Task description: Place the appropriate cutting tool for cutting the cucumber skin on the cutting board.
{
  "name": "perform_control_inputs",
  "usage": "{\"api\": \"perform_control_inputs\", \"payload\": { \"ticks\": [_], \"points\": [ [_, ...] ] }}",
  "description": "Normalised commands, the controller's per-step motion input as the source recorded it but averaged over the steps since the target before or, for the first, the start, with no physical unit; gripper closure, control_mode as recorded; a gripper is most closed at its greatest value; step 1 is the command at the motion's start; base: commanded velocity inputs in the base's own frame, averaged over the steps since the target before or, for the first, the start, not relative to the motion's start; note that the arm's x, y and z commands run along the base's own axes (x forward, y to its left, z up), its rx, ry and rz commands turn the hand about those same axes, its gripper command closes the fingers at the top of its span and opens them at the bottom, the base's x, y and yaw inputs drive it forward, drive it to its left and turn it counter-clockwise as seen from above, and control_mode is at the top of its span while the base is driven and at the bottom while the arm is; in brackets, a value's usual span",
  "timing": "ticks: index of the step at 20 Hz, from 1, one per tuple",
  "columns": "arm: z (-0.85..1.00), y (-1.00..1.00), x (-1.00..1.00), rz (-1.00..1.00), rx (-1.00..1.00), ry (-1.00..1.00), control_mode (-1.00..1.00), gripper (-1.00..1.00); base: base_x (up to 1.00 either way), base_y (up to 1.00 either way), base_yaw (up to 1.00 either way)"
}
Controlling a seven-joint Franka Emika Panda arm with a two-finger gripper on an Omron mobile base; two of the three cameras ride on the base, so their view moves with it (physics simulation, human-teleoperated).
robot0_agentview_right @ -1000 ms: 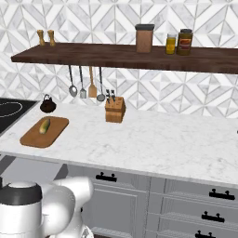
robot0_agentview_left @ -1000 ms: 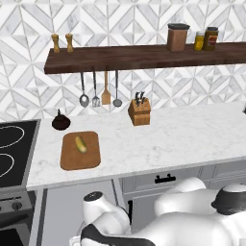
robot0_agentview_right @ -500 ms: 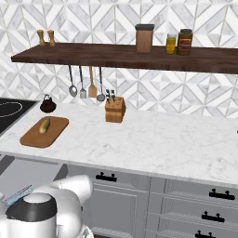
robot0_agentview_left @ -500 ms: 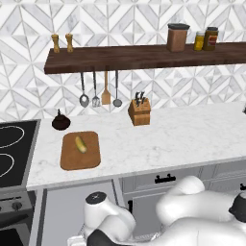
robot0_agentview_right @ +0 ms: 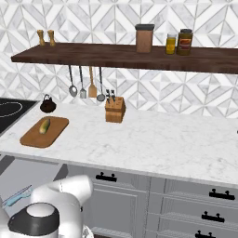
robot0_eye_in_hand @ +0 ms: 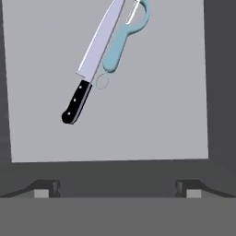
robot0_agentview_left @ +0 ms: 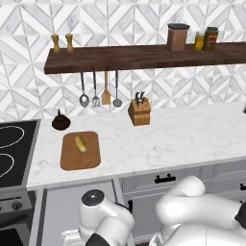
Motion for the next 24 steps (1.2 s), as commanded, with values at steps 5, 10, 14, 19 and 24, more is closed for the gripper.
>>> {"api": "perform_control_inputs", "payload": {
  "ticks": [5,10,14,19,24],
  "points": [
    [0.14,0.18,0.23,0.0,-0.04,-0.17,-1.0,-1.0,0.0,0.0,0.0],
    [0.17,0.07,0.27,0.0,-0.02,-0.1,-1.0,-1.0,0.0,0.0,0.0],
    [0.09,0.0,0.39,-0.1,0.0,0.04,-1.0,-1.0,0.0,0.0,0.0],
    [-0.08,-0.02,0.13,-0.09,0.0,0.02,-1.0,-1.0,0.0,0.0,0.0],
    [-0.22,-0.03,0.08,-0.1,0.0,0.05,-1.0,-1.0,0.0,0.0,0.0]
  ]
}}
